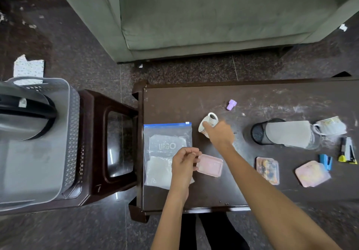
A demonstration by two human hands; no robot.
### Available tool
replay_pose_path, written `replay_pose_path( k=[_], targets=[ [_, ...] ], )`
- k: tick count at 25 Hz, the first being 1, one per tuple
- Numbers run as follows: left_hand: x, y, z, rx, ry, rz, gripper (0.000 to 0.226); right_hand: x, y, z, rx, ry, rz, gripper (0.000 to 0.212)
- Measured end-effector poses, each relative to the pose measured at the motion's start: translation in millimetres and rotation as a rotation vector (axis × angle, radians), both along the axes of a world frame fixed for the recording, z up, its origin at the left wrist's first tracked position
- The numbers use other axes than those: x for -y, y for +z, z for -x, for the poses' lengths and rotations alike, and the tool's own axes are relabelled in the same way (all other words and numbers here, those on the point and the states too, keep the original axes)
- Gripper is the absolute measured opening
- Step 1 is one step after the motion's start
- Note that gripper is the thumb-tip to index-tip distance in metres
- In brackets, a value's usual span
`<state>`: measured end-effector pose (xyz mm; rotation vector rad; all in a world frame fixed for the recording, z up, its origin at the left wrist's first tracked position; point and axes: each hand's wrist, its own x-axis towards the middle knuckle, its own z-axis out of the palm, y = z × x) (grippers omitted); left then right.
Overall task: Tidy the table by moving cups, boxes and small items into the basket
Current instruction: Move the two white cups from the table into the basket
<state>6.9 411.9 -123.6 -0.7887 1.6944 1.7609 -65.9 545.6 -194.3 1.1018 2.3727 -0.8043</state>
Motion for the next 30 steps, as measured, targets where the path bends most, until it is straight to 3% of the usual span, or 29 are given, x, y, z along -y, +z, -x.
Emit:
replay_pose_path(
  k=[4,8,11,13,15,18,25,27,30],
  targets=[
    [-4,-3,5,0.010,0.025,-0.049,0.015,-28,31,-29,-0.213,-0.132,0.436,0.017],
    [-34,-1,6,0.084,-0.069,-0.203,0.053,-56,75,-73,-0.302,-0.207,0.740,0.027],
    [-74,11,2,0.029,-0.174,-0.299,0.030,-90,93,-96,-0.306,-0.207,0.795,0.033],
    [-108,20,-6,0.002,-0.136,-0.352,0.023,-120,102,-109,-0.333,-0.212,0.785,0.025],
    [-142,30,-15,0.004,-0.102,-0.368,0.023,-153,111,-122,-0.383,-0.226,0.729,0.019],
    [-191,39,-28,-0.015,-0.120,-0.364,0.030,-209,113,-138,-0.450,-0.333,0.562,0.031],
    [-277,46,-30,-0.029,-0.123,-0.353,0.020,-329,78,-136,-0.412,-0.397,0.035,0.013],
    [-290,43,-26,-0.033,-0.111,-0.351,0.021,-350,63,-121,-0.365,-0.342,-0.077,0.024],
    [-304,37,-22,-0.035,-0.103,-0.329,0.022,-369,41,-98,-0.186,-0.090,-0.192,0.048]
  ],
)
